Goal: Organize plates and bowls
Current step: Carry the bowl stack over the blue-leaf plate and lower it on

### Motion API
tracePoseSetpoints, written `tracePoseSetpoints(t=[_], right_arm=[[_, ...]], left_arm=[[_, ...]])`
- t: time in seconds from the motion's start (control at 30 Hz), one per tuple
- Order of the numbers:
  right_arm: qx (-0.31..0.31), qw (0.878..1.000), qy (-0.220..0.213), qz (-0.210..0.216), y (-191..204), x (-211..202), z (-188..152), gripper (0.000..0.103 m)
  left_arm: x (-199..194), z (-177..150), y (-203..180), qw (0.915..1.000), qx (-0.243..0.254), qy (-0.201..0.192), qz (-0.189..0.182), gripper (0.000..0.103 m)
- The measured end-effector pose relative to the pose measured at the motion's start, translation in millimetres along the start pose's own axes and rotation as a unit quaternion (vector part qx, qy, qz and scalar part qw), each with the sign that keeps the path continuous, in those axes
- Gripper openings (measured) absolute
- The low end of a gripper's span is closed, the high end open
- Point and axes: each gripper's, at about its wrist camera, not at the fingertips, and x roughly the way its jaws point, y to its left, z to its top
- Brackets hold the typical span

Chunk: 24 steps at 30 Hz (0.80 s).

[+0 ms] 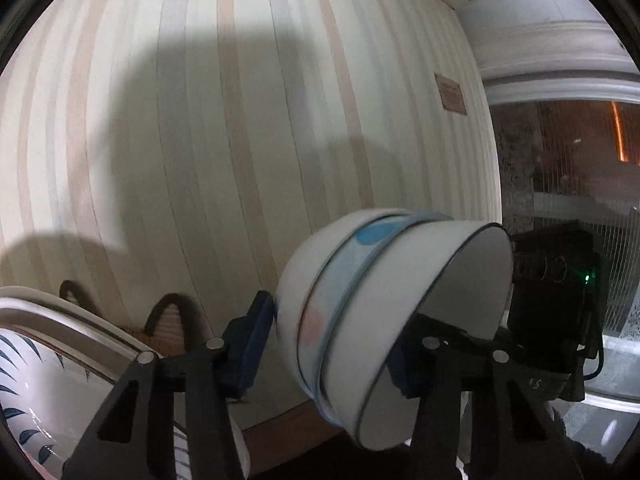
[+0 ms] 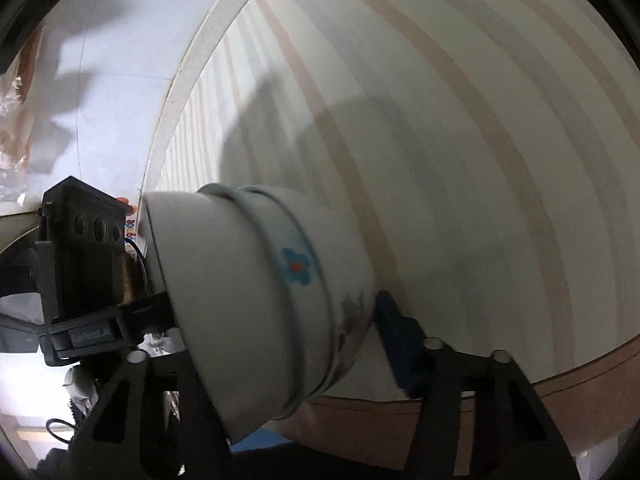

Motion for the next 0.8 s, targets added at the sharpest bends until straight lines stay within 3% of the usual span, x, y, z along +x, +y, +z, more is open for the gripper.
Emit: tracePoseSetpoints(t=[0.33,0.8], right_arm=[[-0.029,1.0,-0.009,-0.007,17.7,3.2,2.0,0.056],[-0.086,0.996,0.0,-0.006,83.8,-1.2,7.4,0.055]], left_arm=[[-10.2,-3.2,-5.1,0.9997,0.01,-0.019,0.014,0.048],[-77.7,-27.5,25.7,0.9977,-0.017,-0.064,0.011,0.049]])
